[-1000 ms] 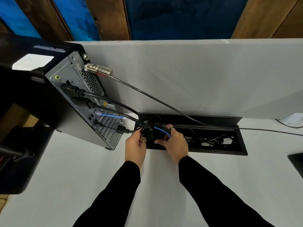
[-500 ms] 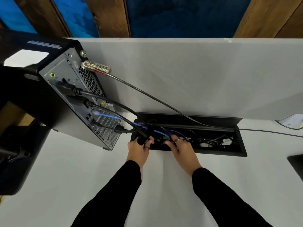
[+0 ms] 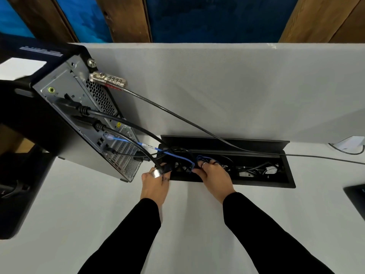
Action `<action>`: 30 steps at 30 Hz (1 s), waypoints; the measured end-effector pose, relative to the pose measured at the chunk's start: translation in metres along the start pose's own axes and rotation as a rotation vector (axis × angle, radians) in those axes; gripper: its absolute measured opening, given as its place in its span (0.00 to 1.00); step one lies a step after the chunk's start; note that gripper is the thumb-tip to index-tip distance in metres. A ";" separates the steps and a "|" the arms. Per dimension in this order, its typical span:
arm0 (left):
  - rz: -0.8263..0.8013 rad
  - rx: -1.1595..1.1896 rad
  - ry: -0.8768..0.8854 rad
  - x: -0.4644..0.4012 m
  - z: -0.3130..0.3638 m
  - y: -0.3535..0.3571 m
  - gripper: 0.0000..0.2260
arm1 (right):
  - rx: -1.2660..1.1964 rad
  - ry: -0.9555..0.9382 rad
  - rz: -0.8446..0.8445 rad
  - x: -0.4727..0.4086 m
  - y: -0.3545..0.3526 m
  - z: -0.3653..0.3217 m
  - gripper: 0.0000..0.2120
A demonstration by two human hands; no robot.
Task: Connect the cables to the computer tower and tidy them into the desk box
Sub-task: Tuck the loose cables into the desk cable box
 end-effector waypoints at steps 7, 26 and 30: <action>0.050 -0.497 -0.075 -0.011 -0.001 -0.009 0.16 | 0.067 0.021 -0.024 -0.001 0.001 -0.003 0.18; -0.071 0.418 -0.195 -0.011 0.008 -0.008 0.19 | -0.556 -0.065 0.136 -0.005 -0.006 -0.023 0.21; -0.102 0.422 -0.139 -0.019 0.002 -0.004 0.20 | -0.584 -0.048 0.147 -0.006 -0.004 -0.026 0.20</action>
Point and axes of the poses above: each hand's wrist, its own x-axis away from the middle knuckle, its own y-axis out of the palm, z = x × y, the point moved 2 cm from there along -x, towards the middle knuckle, and after that the axes turned 6 degrees about -y, right-handed, at the moved point
